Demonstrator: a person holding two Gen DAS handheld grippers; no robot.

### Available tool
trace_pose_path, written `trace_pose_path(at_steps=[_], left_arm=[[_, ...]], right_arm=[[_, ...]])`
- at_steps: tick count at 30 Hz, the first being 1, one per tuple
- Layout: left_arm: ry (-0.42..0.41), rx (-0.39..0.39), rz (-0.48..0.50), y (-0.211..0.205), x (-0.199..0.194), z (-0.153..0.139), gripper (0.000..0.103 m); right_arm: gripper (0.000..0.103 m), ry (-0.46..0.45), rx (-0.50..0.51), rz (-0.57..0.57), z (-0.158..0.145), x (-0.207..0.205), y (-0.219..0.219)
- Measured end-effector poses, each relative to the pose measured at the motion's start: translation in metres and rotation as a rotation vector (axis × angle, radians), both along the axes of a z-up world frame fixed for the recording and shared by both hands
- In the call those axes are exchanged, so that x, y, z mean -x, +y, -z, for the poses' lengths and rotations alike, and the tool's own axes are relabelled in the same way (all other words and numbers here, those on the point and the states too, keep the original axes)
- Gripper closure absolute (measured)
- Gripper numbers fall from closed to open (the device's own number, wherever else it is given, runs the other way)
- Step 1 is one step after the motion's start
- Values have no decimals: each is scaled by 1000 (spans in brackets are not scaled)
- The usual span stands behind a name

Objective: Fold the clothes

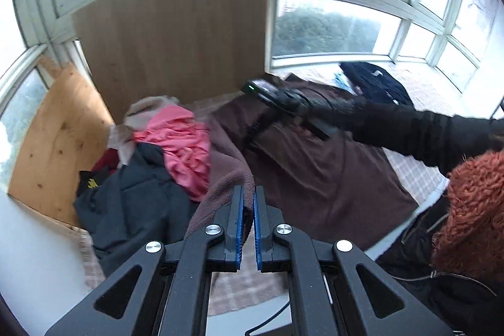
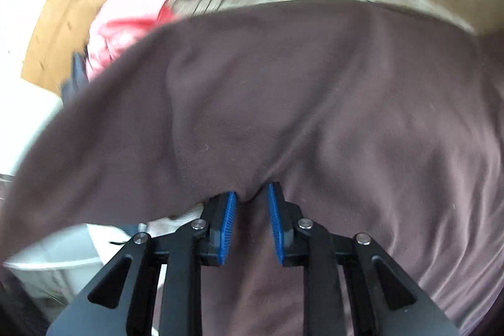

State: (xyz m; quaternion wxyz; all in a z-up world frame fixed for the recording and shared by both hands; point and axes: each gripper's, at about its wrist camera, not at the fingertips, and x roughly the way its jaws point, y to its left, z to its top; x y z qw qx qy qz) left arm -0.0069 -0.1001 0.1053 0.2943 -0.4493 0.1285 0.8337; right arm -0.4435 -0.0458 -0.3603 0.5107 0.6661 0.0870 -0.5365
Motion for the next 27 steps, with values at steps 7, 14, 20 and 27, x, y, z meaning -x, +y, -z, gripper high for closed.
trace_pose_path(at_steps=[7,14,20,27], left_arm=[[-174,53,305,101,-62,89,98],[-276,54,274,118,-64,142,98],[-246,103,267,115,-75,151,98],[-304,81,206,96,-102,157,75]], right_arm=[[80,-52,33,145,-23,46,39],[67,-16,-22,81,-40,48,37],[67,70,-126,77,-16,42,33],[67,359,-285,-81,-24,10,31]])
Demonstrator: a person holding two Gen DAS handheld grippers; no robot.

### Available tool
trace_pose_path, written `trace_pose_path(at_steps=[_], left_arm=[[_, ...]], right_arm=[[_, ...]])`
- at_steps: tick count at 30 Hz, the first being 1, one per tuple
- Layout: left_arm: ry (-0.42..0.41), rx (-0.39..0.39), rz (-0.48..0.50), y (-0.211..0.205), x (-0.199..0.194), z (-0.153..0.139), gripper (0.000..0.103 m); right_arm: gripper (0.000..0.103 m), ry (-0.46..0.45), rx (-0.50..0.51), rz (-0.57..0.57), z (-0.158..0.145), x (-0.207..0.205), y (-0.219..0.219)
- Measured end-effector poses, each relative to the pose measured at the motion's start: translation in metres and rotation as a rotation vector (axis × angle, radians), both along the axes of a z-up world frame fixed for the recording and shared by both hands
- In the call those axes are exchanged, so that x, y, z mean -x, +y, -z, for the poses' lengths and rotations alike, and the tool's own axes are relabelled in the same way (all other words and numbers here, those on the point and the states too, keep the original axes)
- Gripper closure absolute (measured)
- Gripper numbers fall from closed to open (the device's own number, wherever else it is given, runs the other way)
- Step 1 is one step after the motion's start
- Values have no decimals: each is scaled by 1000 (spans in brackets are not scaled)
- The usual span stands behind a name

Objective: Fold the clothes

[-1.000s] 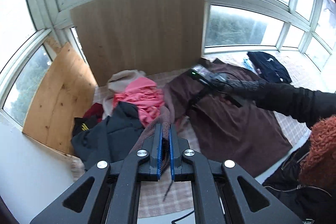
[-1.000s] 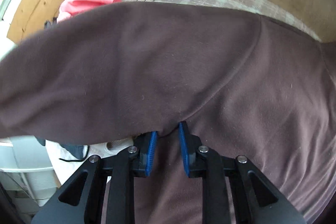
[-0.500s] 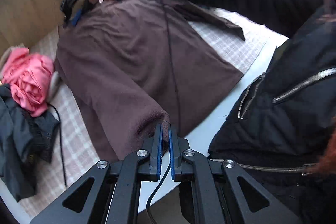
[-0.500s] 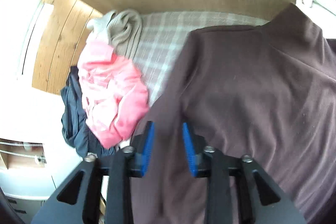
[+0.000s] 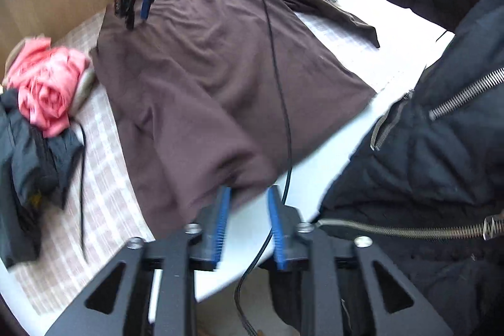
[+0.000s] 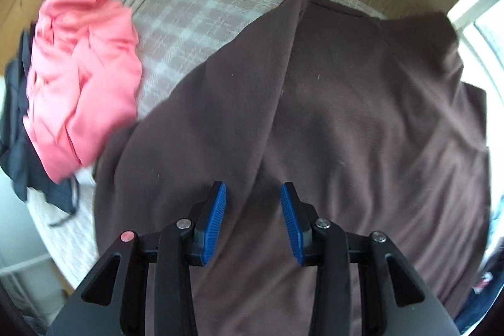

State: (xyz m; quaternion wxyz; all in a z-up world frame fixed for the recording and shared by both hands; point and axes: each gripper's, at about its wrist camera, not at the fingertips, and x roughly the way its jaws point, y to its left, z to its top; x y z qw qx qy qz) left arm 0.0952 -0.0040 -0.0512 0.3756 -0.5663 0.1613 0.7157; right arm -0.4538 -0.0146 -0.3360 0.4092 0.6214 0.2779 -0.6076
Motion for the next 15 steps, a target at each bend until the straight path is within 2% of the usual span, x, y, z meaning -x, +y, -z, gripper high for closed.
trace_pose_path(at_steps=[2,5,7,10,14,15], left_arm=[[-20,1,-53,-18,-9,3,75],[-72,-16,-210,-48,-3,24,74],[-136,-80,-310,-60,11,46,74],[-178,-152,-353,-54,26,74,74],[-205,-152,-322,-38,34,97,74],[-212,-165,-322,-36,37,99,74]], right_arm=[[67,1,53,-13,-20,-9,4],[67,-97,142,-98,-41,-45,2],[67,-132,150,-172,-46,-77,-7],[67,-110,104,-290,-40,-120,-25],[67,-67,33,-330,-33,-141,-29],[67,-81,27,-320,-31,-140,-28]])
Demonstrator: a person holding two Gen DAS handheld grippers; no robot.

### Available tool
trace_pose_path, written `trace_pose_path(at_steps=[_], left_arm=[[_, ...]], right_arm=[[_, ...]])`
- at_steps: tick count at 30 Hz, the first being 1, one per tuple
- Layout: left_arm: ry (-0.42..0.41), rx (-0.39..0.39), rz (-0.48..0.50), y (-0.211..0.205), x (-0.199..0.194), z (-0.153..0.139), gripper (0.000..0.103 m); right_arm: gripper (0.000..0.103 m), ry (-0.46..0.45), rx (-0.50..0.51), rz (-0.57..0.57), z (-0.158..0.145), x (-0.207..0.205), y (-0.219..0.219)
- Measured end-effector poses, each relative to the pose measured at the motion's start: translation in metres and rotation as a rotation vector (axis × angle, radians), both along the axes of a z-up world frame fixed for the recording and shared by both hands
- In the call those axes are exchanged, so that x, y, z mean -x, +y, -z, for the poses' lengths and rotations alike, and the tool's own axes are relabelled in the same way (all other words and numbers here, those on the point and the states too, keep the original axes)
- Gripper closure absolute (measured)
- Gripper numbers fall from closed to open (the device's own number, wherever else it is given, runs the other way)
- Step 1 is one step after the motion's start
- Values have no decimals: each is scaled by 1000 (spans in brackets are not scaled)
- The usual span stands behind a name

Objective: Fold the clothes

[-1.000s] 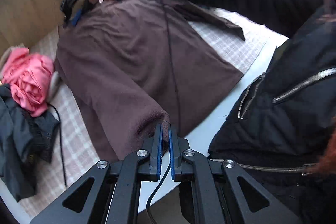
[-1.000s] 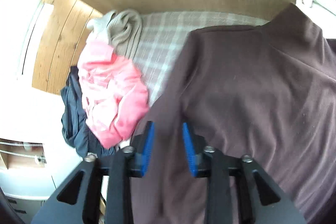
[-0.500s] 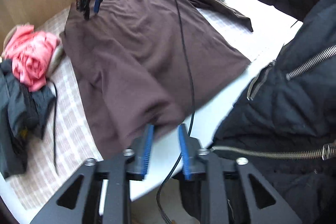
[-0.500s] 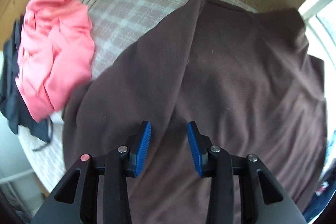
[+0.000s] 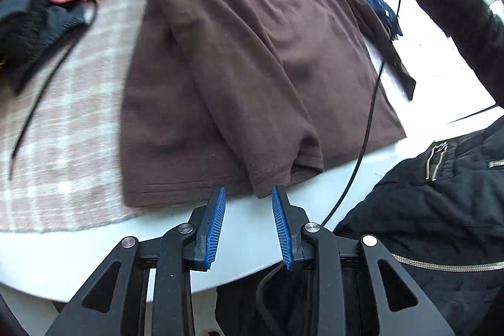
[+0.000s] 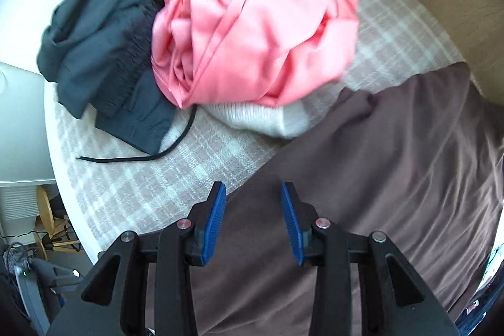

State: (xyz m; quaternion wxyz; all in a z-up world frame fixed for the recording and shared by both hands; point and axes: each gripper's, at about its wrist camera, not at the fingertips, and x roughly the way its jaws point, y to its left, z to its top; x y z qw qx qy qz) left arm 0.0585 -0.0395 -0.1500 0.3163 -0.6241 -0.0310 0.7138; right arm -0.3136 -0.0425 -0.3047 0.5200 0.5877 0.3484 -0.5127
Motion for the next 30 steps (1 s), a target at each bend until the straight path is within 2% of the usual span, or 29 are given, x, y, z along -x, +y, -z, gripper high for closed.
trace_pose_path(at_steps=[3,5,7,11,16,18,19,20,22,25,30], left_arm=[[-26,-77,-26,-1,7,-1,73],[-29,-100,-37,-2,11,-3,67],[-47,-107,-31,1,15,0,67],[-50,-77,-21,13,21,5,67],[-22,-28,27,30,22,6,69],[-15,-13,39,31,21,7,74],[-12,-6,38,28,20,7,82],[-9,0,38,25,20,8,91],[-8,6,19,18,19,8,98],[14,12,14,11,16,2,99],[99,77,32,2,11,-24,99]], right_arm=[[67,-40,1,65,-4,15,5],[67,-33,13,83,-12,20,5],[67,-17,13,73,-16,16,3],[67,-1,-28,37,-10,-3,-2],[67,106,-104,13,4,-14,-1],[67,103,-116,15,6,-12,4],[67,98,-120,17,7,-10,7],[69,87,-115,19,7,-8,10],[90,52,-102,38,5,-3,17],[95,6,-74,72,-3,6,27],[96,-68,-19,143,-19,21,41]])
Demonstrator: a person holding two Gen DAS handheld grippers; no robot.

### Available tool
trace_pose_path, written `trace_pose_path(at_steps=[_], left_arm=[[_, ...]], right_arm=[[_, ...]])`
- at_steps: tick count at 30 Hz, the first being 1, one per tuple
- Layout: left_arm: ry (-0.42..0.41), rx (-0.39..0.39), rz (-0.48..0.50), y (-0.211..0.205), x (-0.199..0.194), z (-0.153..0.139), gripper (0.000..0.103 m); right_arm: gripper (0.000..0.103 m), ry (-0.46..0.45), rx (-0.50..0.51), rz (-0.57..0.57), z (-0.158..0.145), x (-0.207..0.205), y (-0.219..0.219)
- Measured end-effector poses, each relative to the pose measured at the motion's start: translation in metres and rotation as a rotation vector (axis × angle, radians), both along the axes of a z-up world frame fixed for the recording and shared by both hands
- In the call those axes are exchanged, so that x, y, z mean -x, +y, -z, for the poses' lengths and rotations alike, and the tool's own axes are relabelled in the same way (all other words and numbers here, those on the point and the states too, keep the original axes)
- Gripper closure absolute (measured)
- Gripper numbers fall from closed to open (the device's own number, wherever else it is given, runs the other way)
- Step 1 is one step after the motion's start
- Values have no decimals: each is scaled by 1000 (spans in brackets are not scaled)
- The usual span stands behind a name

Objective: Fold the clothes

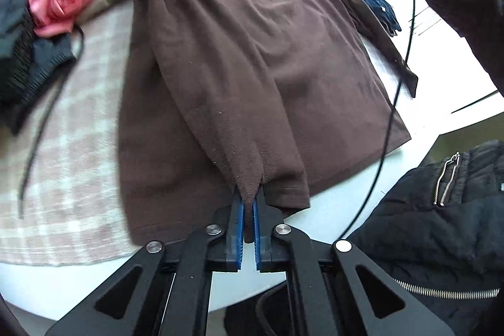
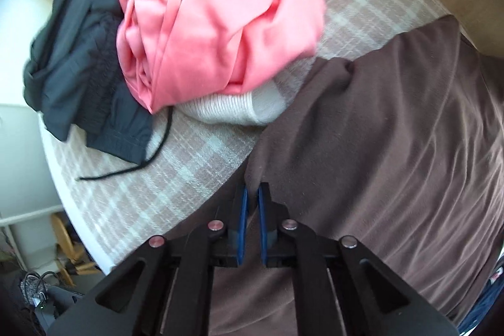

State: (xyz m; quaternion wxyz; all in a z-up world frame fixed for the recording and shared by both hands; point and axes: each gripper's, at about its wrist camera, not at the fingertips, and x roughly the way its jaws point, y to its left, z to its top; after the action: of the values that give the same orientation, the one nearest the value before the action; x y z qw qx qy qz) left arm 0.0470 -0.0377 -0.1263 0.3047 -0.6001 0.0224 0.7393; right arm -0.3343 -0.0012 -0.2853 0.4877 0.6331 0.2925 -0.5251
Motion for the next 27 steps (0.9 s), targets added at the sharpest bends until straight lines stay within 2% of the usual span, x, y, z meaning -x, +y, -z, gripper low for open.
trace_pose_path(at_steps=[3,7,9,11,14,17,18,20,23,24,25,27], left_arm=[[28,25,5,-13,2,-8,98],[-28,118,-14,-37,9,18,88],[-49,152,-35,-54,8,25,90],[-49,163,-50,-69,4,20,91],[-6,140,-27,-74,0,-2,88],[40,119,29,-67,3,-15,85],[51,116,49,-64,5,-17,85],[39,106,48,-61,18,-10,85],[-12,99,26,-49,31,12,85],[-29,101,22,-49,33,19,85],[-37,93,21,-50,34,23,85],[-46,67,22,-54,34,28,85]], right_arm=[[96,-54,34,36,-4,4,2],[93,-73,78,60,-3,0,1],[93,-81,106,65,-7,-2,4],[93,-89,135,70,-12,-3,7],[93,-66,192,53,-34,-8,37],[93,-82,223,21,-44,-15,85],[93,-106,215,14,-38,-5,101],[93,-153,185,-15,-32,-14,96],[92,-120,146,-93,-30,-54,95],[90,-129,144,-100,-23,-64,84],[82,-139,133,-104,-18,-70,74],[77,-129,101,-123,-17,-82,61]])
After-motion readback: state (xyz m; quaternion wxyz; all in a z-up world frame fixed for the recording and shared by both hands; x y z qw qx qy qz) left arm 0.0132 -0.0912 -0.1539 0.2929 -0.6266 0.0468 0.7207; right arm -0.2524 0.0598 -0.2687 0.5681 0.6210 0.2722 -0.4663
